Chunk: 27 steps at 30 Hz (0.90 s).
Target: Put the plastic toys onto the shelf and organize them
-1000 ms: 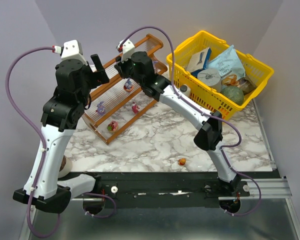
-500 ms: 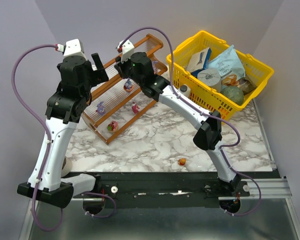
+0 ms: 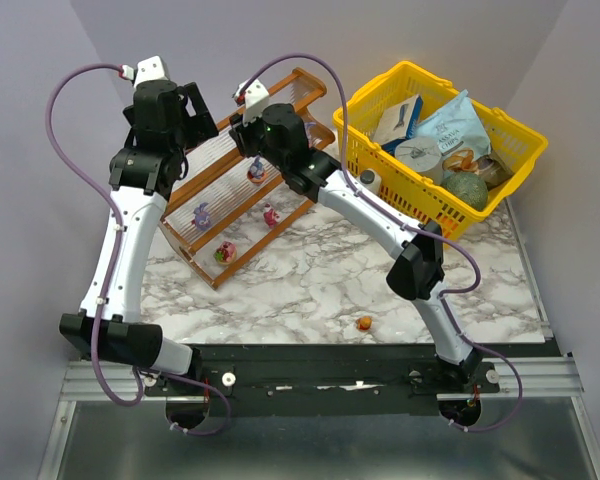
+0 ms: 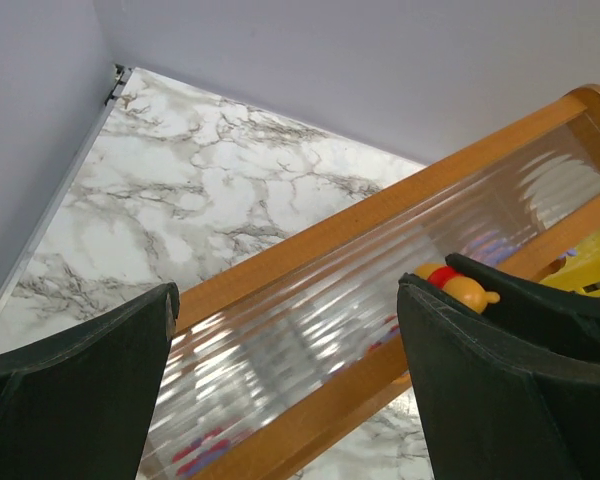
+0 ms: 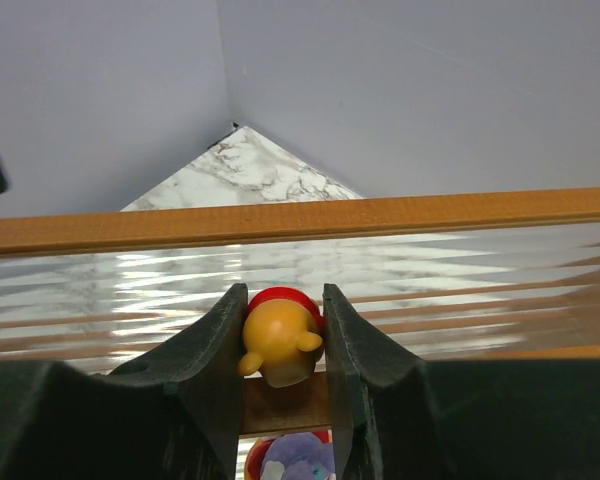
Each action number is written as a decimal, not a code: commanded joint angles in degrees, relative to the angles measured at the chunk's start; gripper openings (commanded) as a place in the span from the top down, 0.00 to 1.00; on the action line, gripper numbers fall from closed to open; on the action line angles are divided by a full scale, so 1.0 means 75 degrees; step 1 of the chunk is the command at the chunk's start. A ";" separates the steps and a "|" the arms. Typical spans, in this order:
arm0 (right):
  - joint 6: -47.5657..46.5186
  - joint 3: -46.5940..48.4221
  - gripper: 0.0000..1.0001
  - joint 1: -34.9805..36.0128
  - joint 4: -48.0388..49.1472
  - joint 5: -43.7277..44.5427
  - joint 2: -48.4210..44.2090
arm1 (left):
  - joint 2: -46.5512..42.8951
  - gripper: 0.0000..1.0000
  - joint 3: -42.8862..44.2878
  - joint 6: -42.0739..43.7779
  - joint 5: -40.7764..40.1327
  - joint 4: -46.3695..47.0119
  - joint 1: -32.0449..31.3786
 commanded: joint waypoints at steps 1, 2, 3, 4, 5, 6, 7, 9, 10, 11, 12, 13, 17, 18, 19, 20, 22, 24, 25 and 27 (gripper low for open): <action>0.0031 -0.0164 0.58 -0.0108 -0.0497 -0.0139 0.0205 | 0.0161 0.01 0.0330 -0.0235 0.0487 0.0144 0.0161; 0.0042 -0.0140 0.57 -0.0108 -0.0485 -0.0162 0.0217 | 0.0196 0.01 0.0342 -0.0223 0.0510 0.0144 0.0196; 0.0043 -0.0128 0.57 -0.0119 -0.0485 -0.0162 0.0229 | 0.0220 0.01 0.0354 -0.0200 0.0534 0.0132 0.0208; 0.0043 -0.0093 0.56 -0.0120 -0.0473 -0.0185 0.0229 | 0.0255 0.01 0.0354 -0.0188 0.0546 0.0132 0.0220; 0.0043 -0.0093 0.55 -0.0108 -0.0473 -0.0186 0.0217 | 0.0267 0.01 0.0354 -0.0188 0.0569 0.0132 0.0243; 0.0043 -0.0082 0.55 -0.0108 -0.0462 -0.0174 0.0229 | 0.0290 0.01 0.0354 -0.0177 0.0604 0.0121 0.0278; 0.0019 -0.0081 0.54 -0.0119 -0.0438 -0.0185 0.0205 | 0.0290 0.01 0.0331 -0.0176 0.0639 0.0132 0.0302; 0.0019 -0.0081 0.53 -0.0119 -0.0427 -0.0186 0.0205 | 0.0302 0.01 0.0319 -0.0188 0.0686 0.0156 0.0337; 0.0008 -0.0081 0.53 -0.0120 -0.0438 -0.0197 0.0194 | 0.0302 0.01 0.0296 -0.0200 0.0733 0.0156 0.0337; 0.0007 -0.0081 0.52 -0.0120 -0.0438 -0.0197 0.0205 | 0.0314 0.01 0.0307 -0.0212 0.0745 0.0156 0.0349; -0.0004 -0.0093 0.52 -0.0131 -0.0427 -0.0197 0.0205 | 0.0302 0.01 0.0295 -0.0223 0.0768 0.0179 0.0349; 0.0007 -0.0093 0.51 -0.0131 -0.0426 -0.0197 0.0205 | 0.0314 0.01 0.0261 -0.0212 0.0803 0.0179 0.0349; -0.0004 -0.0117 0.46 -0.0131 -0.0426 -0.0232 0.0182 | 0.0302 0.01 0.0213 -0.0212 0.0827 0.0191 0.0372; -0.0004 -0.0117 0.45 -0.0131 -0.0426 -0.0221 0.0159 | 0.0314 0.01 0.0213 -0.0212 0.0839 0.0191 0.0372; 0.0007 -0.0128 0.44 -0.0131 -0.0426 -0.0244 0.0170 | 0.0314 0.01 0.0225 -0.0212 0.0850 0.0191 0.0372; -0.0004 -0.0140 0.41 -0.0131 -0.0426 -0.0267 0.0147 | 0.0314 0.01 0.0213 -0.0200 0.0862 0.0191 0.0372; -0.0016 -0.0198 0.37 -0.0131 -0.0426 -0.0291 0.0077 | 0.0314 0.01 0.0225 -0.0188 0.0897 0.0203 0.0384; -0.0051 -0.0280 0.30 -0.0131 -0.0426 -0.0373 -0.0063 | 0.0302 0.01 0.0225 -0.0188 0.0909 0.0191 0.0384; -0.0074 -0.0350 0.28 -0.0131 -0.0415 -0.0431 -0.0122 | 0.0302 0.01 0.0237 -0.0188 0.0921 0.0191 0.0384; -0.0075 -0.0444 0.21 -0.0131 -0.0415 -0.0595 -0.0251 | 0.0302 0.01 0.0248 -0.0188 0.0944 0.0191 0.0396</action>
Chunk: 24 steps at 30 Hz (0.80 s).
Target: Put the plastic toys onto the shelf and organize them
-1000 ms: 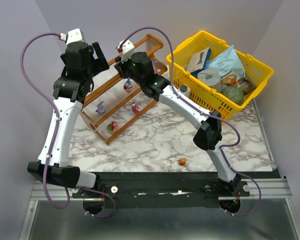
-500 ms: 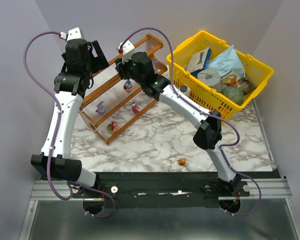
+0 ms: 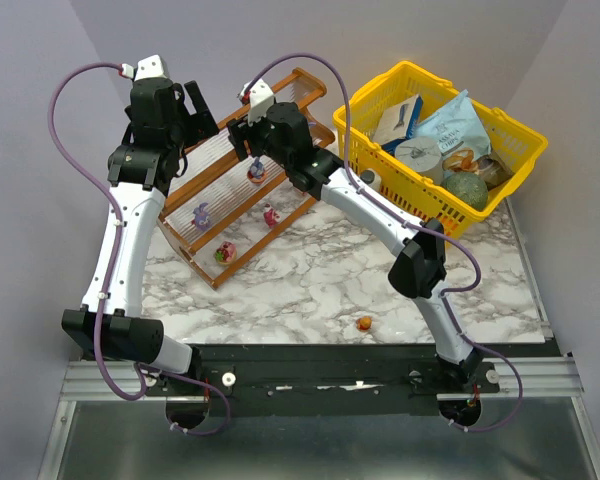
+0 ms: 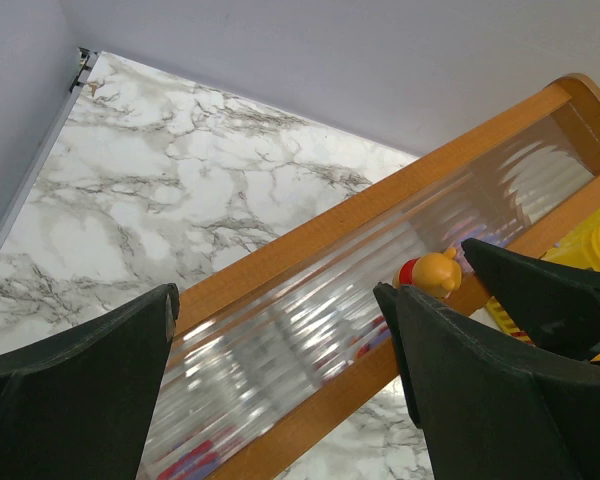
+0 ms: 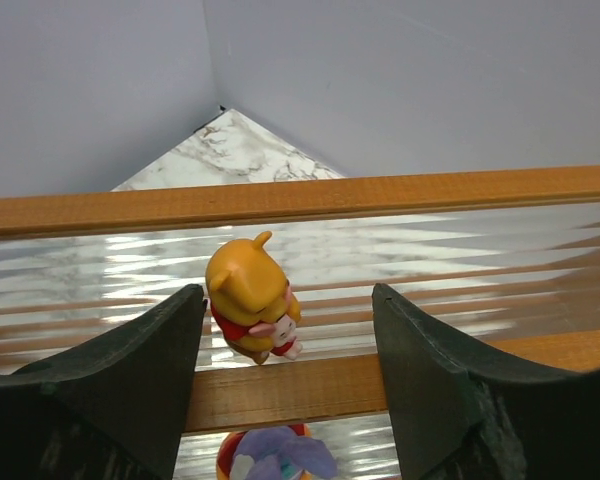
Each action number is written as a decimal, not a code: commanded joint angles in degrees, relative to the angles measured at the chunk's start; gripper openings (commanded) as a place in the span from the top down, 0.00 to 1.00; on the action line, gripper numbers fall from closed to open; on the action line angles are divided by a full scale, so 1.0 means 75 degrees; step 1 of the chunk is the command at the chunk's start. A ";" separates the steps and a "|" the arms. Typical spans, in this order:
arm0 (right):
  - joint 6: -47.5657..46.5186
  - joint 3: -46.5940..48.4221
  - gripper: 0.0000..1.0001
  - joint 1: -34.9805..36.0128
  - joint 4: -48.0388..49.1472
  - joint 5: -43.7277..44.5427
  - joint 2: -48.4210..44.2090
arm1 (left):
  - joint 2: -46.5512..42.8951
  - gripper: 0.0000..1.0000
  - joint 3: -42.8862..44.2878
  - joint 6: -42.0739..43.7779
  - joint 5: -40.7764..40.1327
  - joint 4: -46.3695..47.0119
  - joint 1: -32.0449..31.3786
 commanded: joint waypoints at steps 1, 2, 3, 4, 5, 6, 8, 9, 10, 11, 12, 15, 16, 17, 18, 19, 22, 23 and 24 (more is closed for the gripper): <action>-0.0098 -0.0427 0.20 -0.0015 -0.0278 -0.0453 -0.0414 | -0.0018 0.01 0.0141 -0.0045 0.0227 0.0162 0.0061; -0.0110 -0.0463 0.16 -0.0026 -0.0266 -0.0523 -0.0485 | -0.0030 0.01 0.0141 -0.0045 0.0239 0.0162 0.0061; -0.0110 -0.0498 0.14 -0.0026 -0.0254 -0.0570 -0.0567 | -0.0042 0.01 0.0141 -0.0045 0.0251 0.0162 0.0061; -0.0110 -0.0521 0.13 -0.0026 -0.0243 -0.0582 -0.0707 | -0.0077 0.01 0.0141 -0.0057 0.0286 0.0162 0.0061; -0.0121 -0.0568 0.10 -0.0026 -0.0242 -0.0640 -0.0790 | -0.0089 0.01 0.0117 -0.0057 0.0286 0.0162 0.0061; -0.0121 -0.0592 0.09 -0.0026 -0.0254 -0.0652 -0.0860 | -0.0135 0.01 0.0129 -0.0057 0.0286 0.0162 0.0061; -0.0110 -0.0696 0.05 -0.0026 -0.0266 -0.0711 -0.1140 | -0.0194 0.01 0.0106 -0.0046 0.0286 0.0162 0.0061; -0.0121 -0.0744 0.04 -0.0026 -0.0254 -0.0734 -0.1224 | -0.0253 0.01 0.0082 -0.0045 0.0286 0.0162 0.0061; -0.0110 -0.0814 0.03 -0.0015 -0.0301 -0.0792 -0.1340 | -0.0288 0.01 0.0071 -0.0045 0.0286 0.0173 0.0061; -0.0087 -0.0861 0.00 -0.0015 -0.0359 -0.0909 -0.1562 | -0.0323 0.01 0.0059 -0.0022 0.0344 0.0173 0.0061; -0.0040 -0.0966 0.00 -0.0026 -0.0452 -0.0945 -0.1704 | -0.0381 0.01 0.0059 -0.0010 0.0356 0.0185 0.0061; 0.0183 -0.1398 0.00 -0.0026 -0.0909 -0.0852 -0.2346 | -0.0557 0.01 0.0012 0.0118 0.0555 0.0185 0.0061; 0.0346 -0.1586 0.00 -0.0038 -0.1119 -0.0759 -0.2535 | -0.0627 0.01 -0.0081 0.0142 0.0590 0.0197 0.0061; 0.0440 -0.1832 0.00 -0.0038 -0.1191 -0.0595 -0.2781 | -0.0698 0.01 -0.0152 0.0177 0.0625 0.0220 0.0061; 0.0499 -0.2054 0.01 -0.0073 -0.1273 -0.0501 -0.3224 | -0.0861 0.01 -0.0222 0.0224 0.0719 0.0255 0.0061; 0.0941 -0.2509 0.01 -0.0096 -0.1436 -0.0384 -0.3472 | -0.0944 0.01 -0.0373 0.0259 0.0754 0.0325 0.0061; 0.1749 -0.3097 0.05 -0.0295 -0.1974 -0.0149 -0.4244 | -0.1272 0.01 -0.0713 0.0353 0.1093 0.0489 0.0061; 0.1928 -0.3471 0.07 -0.0342 -0.2104 -0.0032 -0.4410 | -0.1342 0.01 -0.0796 0.0365 0.1187 0.0501 0.0061; 0.2045 -0.3753 0.09 -0.0412 -0.2222 0.0050 -0.4609 | -0.1494 0.01 -0.0890 0.0376 0.1304 0.0548 0.0061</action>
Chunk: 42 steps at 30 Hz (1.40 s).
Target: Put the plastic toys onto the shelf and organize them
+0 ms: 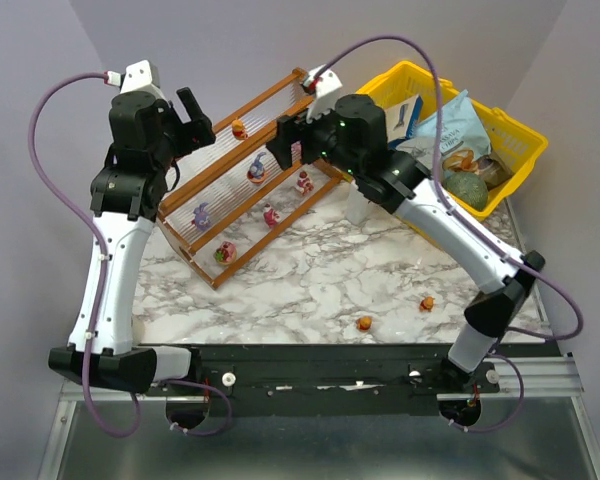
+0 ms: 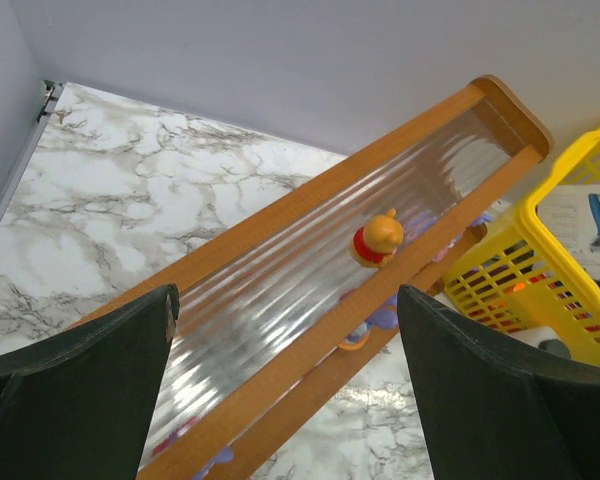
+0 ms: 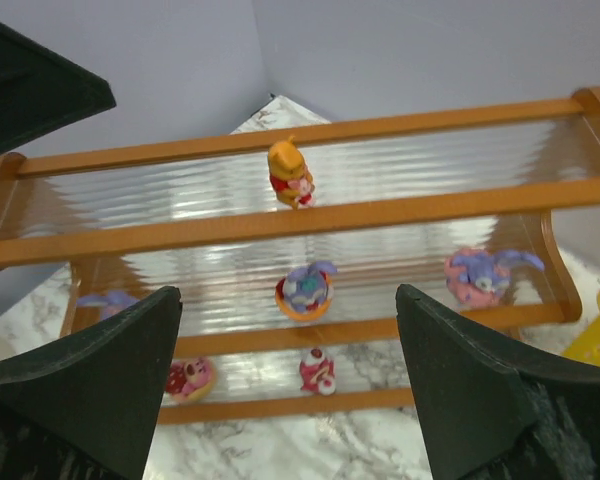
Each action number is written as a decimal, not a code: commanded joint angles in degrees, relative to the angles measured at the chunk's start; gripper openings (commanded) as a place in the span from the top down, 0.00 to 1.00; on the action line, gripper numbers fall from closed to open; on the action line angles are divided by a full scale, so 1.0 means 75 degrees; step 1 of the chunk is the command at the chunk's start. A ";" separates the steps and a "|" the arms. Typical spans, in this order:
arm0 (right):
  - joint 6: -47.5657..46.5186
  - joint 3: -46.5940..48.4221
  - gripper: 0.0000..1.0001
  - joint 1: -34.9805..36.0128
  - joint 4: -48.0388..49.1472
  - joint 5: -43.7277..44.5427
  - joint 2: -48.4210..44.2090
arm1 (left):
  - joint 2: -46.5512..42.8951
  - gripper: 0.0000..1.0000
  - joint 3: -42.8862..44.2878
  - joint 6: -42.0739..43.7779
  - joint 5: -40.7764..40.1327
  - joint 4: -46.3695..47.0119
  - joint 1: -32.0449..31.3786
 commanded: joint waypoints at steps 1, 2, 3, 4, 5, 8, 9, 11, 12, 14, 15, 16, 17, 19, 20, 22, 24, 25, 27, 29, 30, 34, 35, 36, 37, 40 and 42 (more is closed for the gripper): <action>0.1239 -0.1132 0.10 -0.0267 -0.1135 0.0587 -0.0898 | -0.0542 0.01 -0.0560 0.0251 0.0937 0.0397 0.0058; 0.1310 -0.1645 0.11 -0.0279 -0.1253 0.0761 -0.1224 | -0.0612 0.01 -0.0655 0.0251 0.1125 0.0421 0.0046; 0.1392 -0.1894 0.12 -0.0291 -0.1358 0.0856 -0.1367 | -0.0729 0.01 -0.0749 0.0240 0.1278 0.0467 0.0046; 0.1555 -0.2140 0.14 -0.0291 -0.1545 0.0926 -0.1496 | -0.0777 0.01 -0.0924 0.0205 0.1419 0.0549 0.0046; 0.1638 -0.2432 0.15 -0.0291 -0.1628 0.1020 -0.1810 | -0.0800 0.01 -0.0984 0.0135 0.1687 0.0584 0.0046; 0.2048 -0.3441 0.25 -0.0291 -0.1875 0.1115 -0.2269 | -0.0801 0.01 -0.1183 -0.0041 0.2052 0.0830 0.0046; 0.2142 -0.3872 0.29 -0.0302 -0.1933 0.1091 -0.2549 | -0.0719 0.02 -0.1207 -0.0076 0.2111 0.0889 0.0046; 0.2376 -0.4273 0.30 -0.0303 -0.2132 0.1056 -0.2796 | -0.0602 0.04 -0.1172 -0.0100 0.2205 0.0971 0.0034; 0.2446 -0.4519 0.30 -0.0303 -0.2203 0.1044 -0.3076 | -0.0450 0.04 -0.1137 -0.0135 0.2229 0.0960 0.0034; 0.2599 -0.5280 0.28 -0.0303 -0.2367 0.0905 -0.3347 | -0.0356 0.04 -0.1125 -0.0147 0.2206 0.0960 0.0034; 0.2611 -0.5526 0.24 -0.0303 -0.2437 0.0823 -0.3465 | -0.0320 0.04 -0.1148 -0.0147 0.2182 0.0983 0.0034; 0.2808 -0.6016 0.23 -0.0303 -0.2646 0.0729 -0.3698 | -0.0320 0.04 -0.1206 -0.0147 0.2170 0.0995 0.0034; 0.2868 -0.6265 0.21 -0.0303 -0.2707 0.0635 -0.3805 | -0.0320 0.04 -0.1218 -0.0159 0.2147 0.0983 0.0034; 0.3020 -0.6722 0.20 -0.0291 -0.2916 0.0132 -0.4097 | -0.0343 0.04 -0.1265 -0.0170 0.2170 0.0972 0.0023; 0.3079 -0.7095 0.20 -0.0291 -0.2976 -0.0021 -0.4168 | -0.0367 0.04 -0.1289 -0.0182 0.2182 0.0983 0.0023; 0.3185 -0.7496 0.18 -0.0291 -0.3035 -0.0618 -0.4356 | -0.0425 0.04 -0.1324 -0.0241 0.2252 0.0995 -0.0036; 0.3267 -0.7989 0.17 -0.0291 -0.3035 -0.1308 -0.4485 | -0.0449 0.04 -0.1371 -0.0299 0.2299 0.0983 -0.0094; 0.3511 -0.8083 0.17 -0.0279 -0.3198 -0.1392 -0.4474 | -0.0461 0.04 -0.1371 -0.0334 0.2311 0.0948 -0.0129; 0.3735 -0.8259 0.17 -0.0279 -0.3374 -0.1522 -0.4333 | -0.0484 0.04 -0.1359 -0.0370 0.2311 0.0902 -0.0235; 0.4297 -0.8306 0.17 -0.0267 -0.3819 -0.1254 -0.4216 | -0.0507 0.04 -0.1301 -0.0382 0.2125 0.0750 -0.0363; 0.4438 -0.8399 0.18 -0.0267 -0.3890 -0.1102 -0.4169 | -0.0531 0.04 -0.1301 -0.0393 0.2065 0.0714 -0.0411; 0.4942 -0.8669 0.21 -0.0267 -0.3740 -0.1252 -0.4029 | -0.0625 0.02 -0.1242 -0.0241 0.1913 0.0492 -0.0633; 0.4978 -0.8704 0.23 -0.0267 -0.3692 -0.1322 -0.3959 | -0.0648 0.02 -0.1196 -0.0183 0.1854 0.0445 -0.0692; 0.4978 -0.8728 0.26 -0.0267 -0.3657 -0.1543 -0.3900 | -0.0718 0.01 -0.1172 -0.0124 0.1761 0.0409 -0.0820; 0.4967 -0.8763 0.28 -0.0256 -0.3598 -0.1627 -0.3795 | -0.0753 0.01 -0.1172 0.0027 0.1725 0.0363 -0.0879; 0.5025 -0.8880 0.32 -0.0244 -0.3563 -0.1850 -0.3677 | -0.0941 0.01 -0.1195 0.0169 0.1538 0.0292 -0.1113; 0.5072 -0.8974 0.32 -0.0232 -0.3551 -0.1932 -0.3642 | -0.1057 0.01 -0.1253 0.0204 0.1538 0.0292 -0.1196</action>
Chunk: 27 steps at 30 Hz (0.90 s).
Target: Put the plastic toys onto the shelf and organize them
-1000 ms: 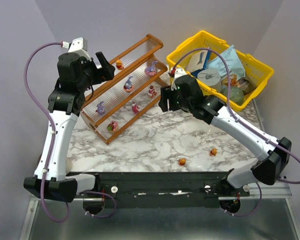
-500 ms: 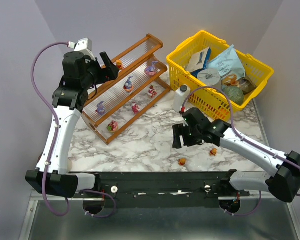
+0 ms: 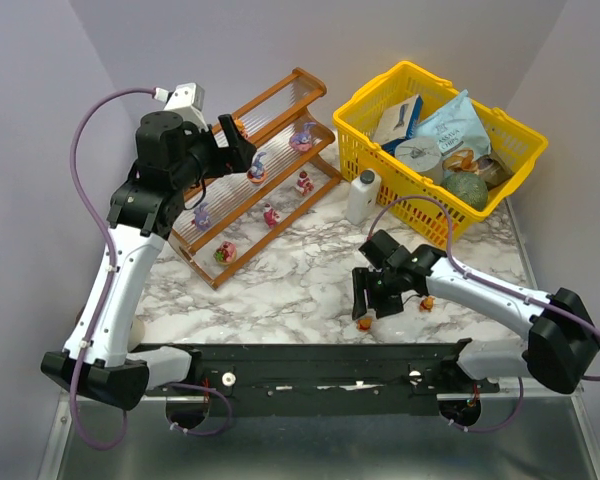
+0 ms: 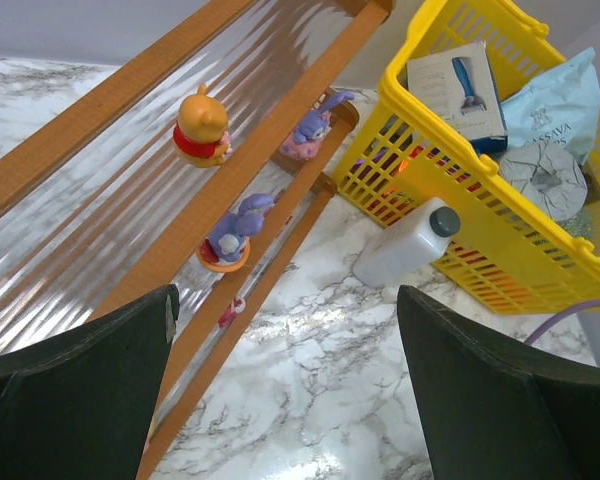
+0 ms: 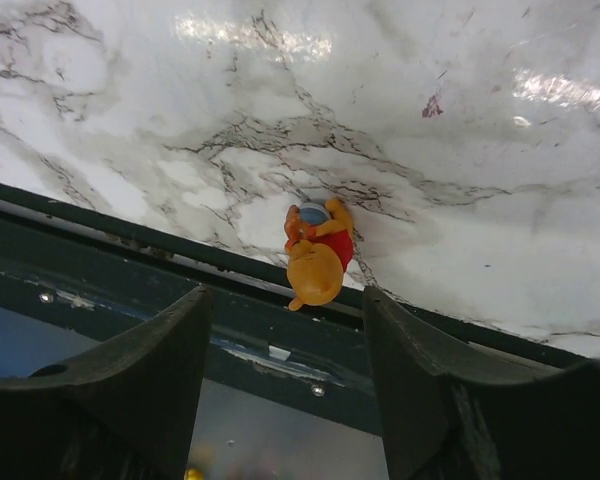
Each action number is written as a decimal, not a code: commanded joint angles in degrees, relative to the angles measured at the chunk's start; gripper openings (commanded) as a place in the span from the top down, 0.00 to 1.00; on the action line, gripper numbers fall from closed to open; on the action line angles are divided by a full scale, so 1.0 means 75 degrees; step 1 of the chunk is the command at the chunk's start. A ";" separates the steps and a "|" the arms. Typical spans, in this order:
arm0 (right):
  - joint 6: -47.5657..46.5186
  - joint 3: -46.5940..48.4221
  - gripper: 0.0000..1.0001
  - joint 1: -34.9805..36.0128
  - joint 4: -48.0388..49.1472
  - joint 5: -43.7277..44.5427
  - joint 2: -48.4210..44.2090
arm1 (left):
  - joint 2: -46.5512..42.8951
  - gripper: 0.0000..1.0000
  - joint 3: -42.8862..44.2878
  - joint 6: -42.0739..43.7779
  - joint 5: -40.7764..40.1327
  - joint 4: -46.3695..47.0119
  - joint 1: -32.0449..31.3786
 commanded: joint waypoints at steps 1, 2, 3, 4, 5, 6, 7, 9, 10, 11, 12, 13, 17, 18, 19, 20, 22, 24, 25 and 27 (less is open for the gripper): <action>0.0307 -0.0243 0.33 0.0080 0.0022 -0.0495 0.0144 | -0.0481 0.01 -0.0003 0.0327 -0.0264 -0.0154 -0.0289; 0.0377 -0.0278 0.33 0.0080 0.0034 -0.0507 0.0214 | -0.0505 0.01 -0.0062 0.0339 -0.0252 -0.0154 -0.0325; 0.0378 -0.0336 0.34 0.0080 0.0046 -0.0484 0.0261 | -0.0551 0.01 -0.0085 0.0350 -0.0252 -0.0142 -0.0372; 0.0389 -0.0349 0.35 0.0080 0.0080 -0.0449 0.0296 | -0.0575 0.01 -0.0109 0.0350 -0.0263 -0.0154 -0.0396; 0.0413 -0.0372 0.36 0.0080 0.0116 -0.0414 0.0366 | -0.0599 0.01 -0.0167 0.0362 -0.0205 -0.0142 -0.0442; 0.0425 -0.0372 0.36 0.0080 0.0162 -0.0298 0.0402 | -0.0634 0.01 -0.0202 0.0374 -0.0170 -0.0131 -0.0466; 0.0425 -0.0349 0.37 0.0080 0.0221 -0.0227 0.0448 | -0.0646 0.01 -0.0238 0.0374 -0.0135 -0.0107 -0.0489; 0.0366 -0.0290 0.40 0.0080 0.0291 -0.0098 0.0728 | -0.0727 0.01 -0.0413 0.0397 0.0122 -0.0025 -0.0560; 0.0355 -0.0255 0.42 0.0080 0.0385 -0.0086 0.0823 | -0.0751 0.01 -0.0483 0.0409 0.0263 0.0079 -0.0595; 0.0331 -0.0243 0.44 0.0080 0.0444 -0.0062 0.0917 | -0.0786 0.01 -0.0658 0.0432 0.0368 0.0138 -0.0618; 0.0319 -0.0243 0.49 0.0091 0.0537 -0.0085 0.1068 | -0.0867 0.01 -0.0741 0.0502 0.0613 0.0197 -0.0688; 0.0308 -0.0266 0.52 0.0080 0.0747 -0.0109 0.1116 | -0.0903 0.01 -0.0811 0.0538 0.0685 0.0302 -0.0724; -0.0100 -0.0139 0.73 0.0080 0.1100 -0.0249 0.1386 | -0.1114 0.01 -0.1221 0.0784 0.1189 0.0525 -0.0888; -0.0277 -0.0080 0.83 0.0080 0.1170 -0.0377 0.1444 | -0.1172 0.01 -0.1292 0.0819 0.1271 0.0584 -0.0934; -0.0522 -0.0010 0.89 0.0103 0.1426 -0.0471 0.1549 | -0.1208 0.01 -0.1351 0.0854 0.1481 0.0700 -0.0993; -0.1035 0.0212 0.93 0.0115 0.1486 -0.0542 0.1608 | -0.1220 0.01 -0.1467 0.0866 0.1599 0.0748 -0.1017; -0.1728 0.0610 0.99 0.0208 0.1487 -0.0765 0.1796 | -0.1278 0.01 -0.1608 0.0878 0.1891 0.0923 -0.1098; -0.2701 0.1380 0.99 0.0244 0.1277 -0.0858 0.2217 | -0.1395 0.01 -0.1901 0.0901 0.2091 0.1064 -0.1146; -0.3029 0.1618 0.99 0.0278 0.1079 -0.0952 0.2381 | -0.1430 0.01 -0.2006 0.0901 0.2127 0.1169 -0.1157; -0.3990 0.2388 0.99 0.0267 0.0809 -0.1255 0.3034 | -0.1594 0.01 -0.2323 0.0924 0.2256 0.1264 -0.1193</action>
